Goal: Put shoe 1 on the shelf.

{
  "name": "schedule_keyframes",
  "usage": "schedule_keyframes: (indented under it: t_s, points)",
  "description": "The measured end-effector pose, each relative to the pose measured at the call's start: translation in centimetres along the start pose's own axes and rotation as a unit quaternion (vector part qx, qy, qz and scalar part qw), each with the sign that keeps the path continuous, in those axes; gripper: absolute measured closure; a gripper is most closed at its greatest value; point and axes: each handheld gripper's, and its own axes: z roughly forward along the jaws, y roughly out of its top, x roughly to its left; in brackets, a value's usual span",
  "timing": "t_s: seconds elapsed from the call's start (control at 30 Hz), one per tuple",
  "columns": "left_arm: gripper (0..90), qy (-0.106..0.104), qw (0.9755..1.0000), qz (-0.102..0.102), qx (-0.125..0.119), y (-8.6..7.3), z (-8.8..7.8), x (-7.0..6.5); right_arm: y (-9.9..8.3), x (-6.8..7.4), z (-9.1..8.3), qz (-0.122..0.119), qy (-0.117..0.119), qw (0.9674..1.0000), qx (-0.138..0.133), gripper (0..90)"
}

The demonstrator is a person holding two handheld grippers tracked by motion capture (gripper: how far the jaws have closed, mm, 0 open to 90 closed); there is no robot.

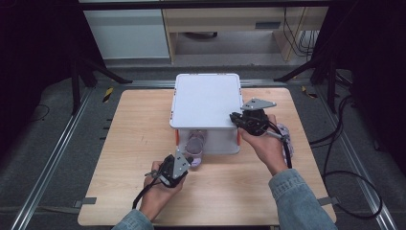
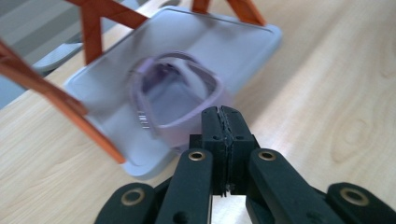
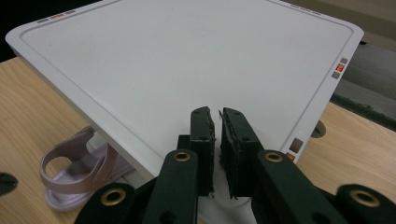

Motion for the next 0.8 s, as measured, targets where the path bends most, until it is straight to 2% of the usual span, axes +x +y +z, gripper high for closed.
schedule_keyframes:
  t_s: [0.23,0.57,0.8]
  points:
    - [87.6,-0.018,0.9995,0.008,0.026,-1.2,1.2,-0.9,0.1,0.0,0.0,-0.002,0.0,1.0,0.003,83.4]
    - [87.4,-0.026,0.9973,0.019,0.065,-2.4,2.7,-0.8,0.1,0.1,0.0,-0.007,-0.001,1.0,0.006,83.9]
    - [88.7,-0.019,0.9973,0.03,0.064,-2.4,3.3,-0.7,0.1,0.1,0.0,-0.008,-0.002,1.0,0.003,84.3]
